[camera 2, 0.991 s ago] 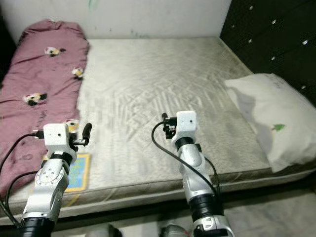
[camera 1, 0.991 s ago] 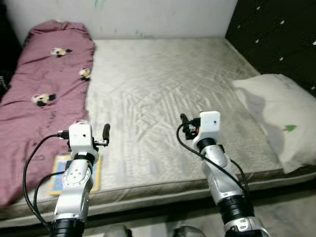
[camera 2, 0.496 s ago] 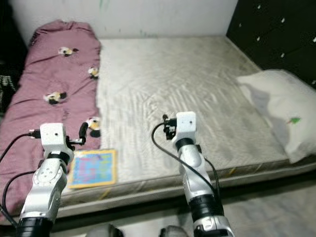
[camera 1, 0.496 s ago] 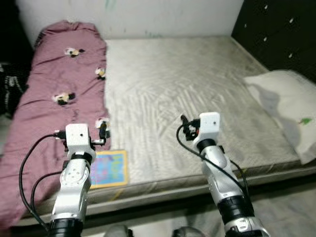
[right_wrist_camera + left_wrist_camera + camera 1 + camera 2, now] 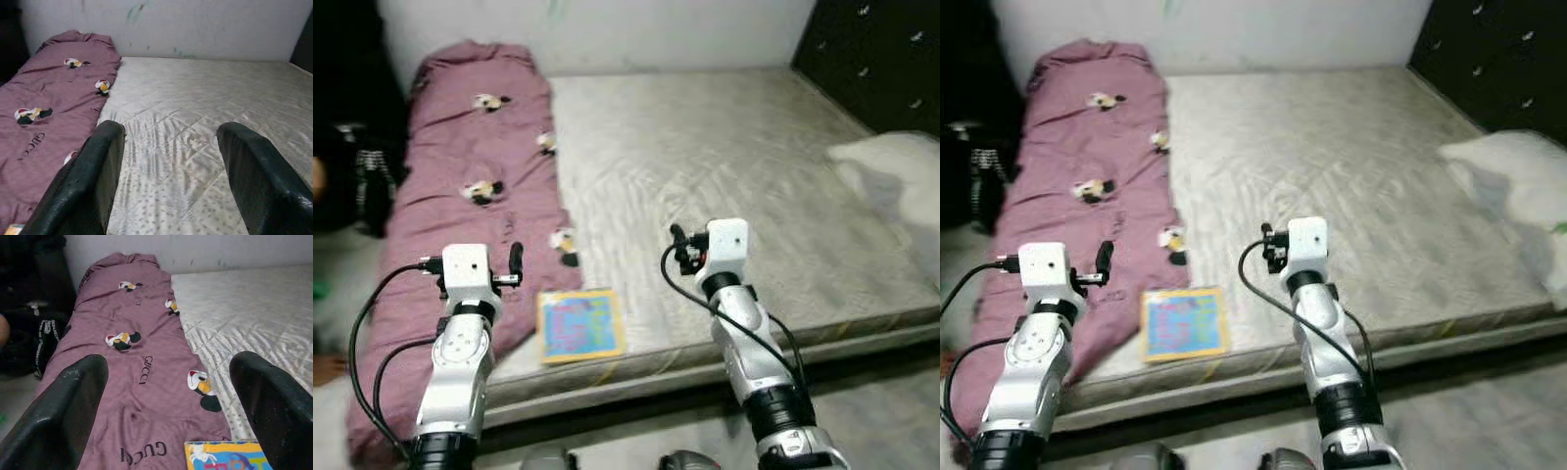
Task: Clean up the room
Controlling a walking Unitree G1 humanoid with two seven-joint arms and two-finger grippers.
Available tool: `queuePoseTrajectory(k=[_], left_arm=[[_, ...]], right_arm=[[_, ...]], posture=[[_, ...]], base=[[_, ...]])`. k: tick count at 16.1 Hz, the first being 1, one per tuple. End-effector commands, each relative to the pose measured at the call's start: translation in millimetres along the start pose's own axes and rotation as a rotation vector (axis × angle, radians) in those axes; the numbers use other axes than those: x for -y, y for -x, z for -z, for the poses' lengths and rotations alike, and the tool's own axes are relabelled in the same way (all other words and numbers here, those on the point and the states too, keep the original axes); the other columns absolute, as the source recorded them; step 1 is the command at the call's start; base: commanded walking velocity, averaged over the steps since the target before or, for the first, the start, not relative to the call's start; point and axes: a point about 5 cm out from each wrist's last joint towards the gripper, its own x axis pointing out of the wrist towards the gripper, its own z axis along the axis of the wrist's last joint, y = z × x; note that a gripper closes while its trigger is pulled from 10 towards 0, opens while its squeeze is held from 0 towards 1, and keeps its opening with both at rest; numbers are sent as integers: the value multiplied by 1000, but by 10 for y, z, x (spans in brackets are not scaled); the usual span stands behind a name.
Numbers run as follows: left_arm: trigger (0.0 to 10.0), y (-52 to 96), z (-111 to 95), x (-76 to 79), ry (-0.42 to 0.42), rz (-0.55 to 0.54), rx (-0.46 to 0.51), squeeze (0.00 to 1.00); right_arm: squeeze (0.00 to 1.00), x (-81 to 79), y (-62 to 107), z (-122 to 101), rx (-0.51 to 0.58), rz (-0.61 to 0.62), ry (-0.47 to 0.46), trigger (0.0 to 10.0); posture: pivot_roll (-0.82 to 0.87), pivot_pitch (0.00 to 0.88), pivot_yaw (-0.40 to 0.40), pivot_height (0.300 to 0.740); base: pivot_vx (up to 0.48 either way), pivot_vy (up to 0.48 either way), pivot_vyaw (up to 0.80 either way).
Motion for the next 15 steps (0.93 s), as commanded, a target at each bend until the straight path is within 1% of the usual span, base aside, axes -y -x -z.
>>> queuePoseTrajectory(k=[1,4,5,6,7,8,9,10,11,12,13,14,15], left_arm=[[10000,1,-5,76,-1,21,-1,0],[10000,24,28,6,-3,-9,-13,0],[10000,55,22,-2,-3,5,4,0],[10000,89,-14,-1,-40,31,43,0],[10000,133,-37,2,-45,62,72,0],[10000,168,-44,-33,-48,50,91,0],[10000,226,-3,-177,-108,-56,61,0],[10000,258,10,-225,-109,-60,57,0],[10000,302,27,-264,-93,-45,52,0],[10000,391,28,-251,-60,17,68,0],[10000,418,49,-252,-74,14,64,0],[10000,465,112,-263,-81,-8,31,0],[10000,485,148,-244,-33,3,8,0]], right_arm=[[0,105,22,35,-12,33,4,10000],[0,110,31,28,-5,40,0,10000],[0,119,35,15,3,41,11,10000],[0,141,44,-3,12,43,14,10000],[0,185,62,-19,20,46,16,10000],[0,251,91,-31,29,54,14,10000],[0,378,158,-16,23,84,26,10000],[0,418,185,-8,21,94,32,10000],[0,455,218,3,18,103,39,10000],[0,515,281,22,12,117,44,10000],[0,526,305,34,9,120,46,10000],[0,543,364,65,-4,130,50,10000],[0,544,411,88,-12,144,46,10000]], posture=[[24,8,-14,740],[22,11,-9,740],[22,11,-9,740],[18,17,-12,740],[20,17,-12,740],[20,17,-12,740],[20,20,-11,740],[14,18,-7,740],[9,21,-6,740],[11,22,-9,740],[14,24,-11,740],[19,25,-18,740],[15,28,-19,740]], base=[[0,480,0],[0,480,0],[0,480,0],[0,371,0],[0,0,0],[0,0,0],[0,0,0],[0,0,0],[0,0,0],[0,0,0],[0,0,0],[0,0,0],[0,0,0]])
